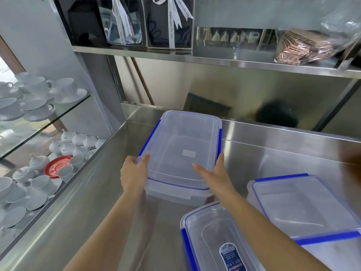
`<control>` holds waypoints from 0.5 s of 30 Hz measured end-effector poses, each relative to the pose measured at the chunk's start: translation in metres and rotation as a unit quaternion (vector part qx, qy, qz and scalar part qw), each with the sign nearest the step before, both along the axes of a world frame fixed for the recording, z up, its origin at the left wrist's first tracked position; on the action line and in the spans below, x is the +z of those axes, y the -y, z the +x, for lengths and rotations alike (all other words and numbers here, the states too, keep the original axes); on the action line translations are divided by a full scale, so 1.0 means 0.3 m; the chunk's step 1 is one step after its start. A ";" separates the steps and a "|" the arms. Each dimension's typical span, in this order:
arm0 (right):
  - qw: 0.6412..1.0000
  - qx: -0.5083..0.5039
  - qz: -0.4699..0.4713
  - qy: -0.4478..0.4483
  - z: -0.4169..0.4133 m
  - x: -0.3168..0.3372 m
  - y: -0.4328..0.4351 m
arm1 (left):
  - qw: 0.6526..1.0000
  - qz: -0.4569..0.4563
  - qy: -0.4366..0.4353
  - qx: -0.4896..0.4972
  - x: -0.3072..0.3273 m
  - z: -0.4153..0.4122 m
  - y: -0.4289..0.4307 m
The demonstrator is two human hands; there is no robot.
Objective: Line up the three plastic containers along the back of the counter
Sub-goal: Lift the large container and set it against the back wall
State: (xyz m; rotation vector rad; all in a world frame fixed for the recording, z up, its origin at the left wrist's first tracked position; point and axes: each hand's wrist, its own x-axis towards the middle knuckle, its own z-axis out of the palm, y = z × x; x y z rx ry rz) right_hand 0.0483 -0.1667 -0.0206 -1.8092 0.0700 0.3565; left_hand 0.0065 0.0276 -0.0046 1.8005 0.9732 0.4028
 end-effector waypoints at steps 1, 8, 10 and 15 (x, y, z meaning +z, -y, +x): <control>1.000 0.004 -0.002 0.002 0.004 -0.003 -0.002 | 1.000 -0.003 0.000 -0.001 0.001 0.003 -0.003; 0.999 0.023 -0.044 0.021 0.011 0.000 -0.029 | 1.000 0.010 -0.020 -0.008 0.003 0.016 -0.038; 0.999 0.027 -0.047 0.006 0.022 0.001 -0.022 | 0.998 0.028 -0.042 -0.022 0.012 0.015 -0.040; 0.997 0.013 -0.065 0.050 0.006 0.034 0.021 | 0.974 0.207 -0.075 -0.044 0.044 -0.009 -0.023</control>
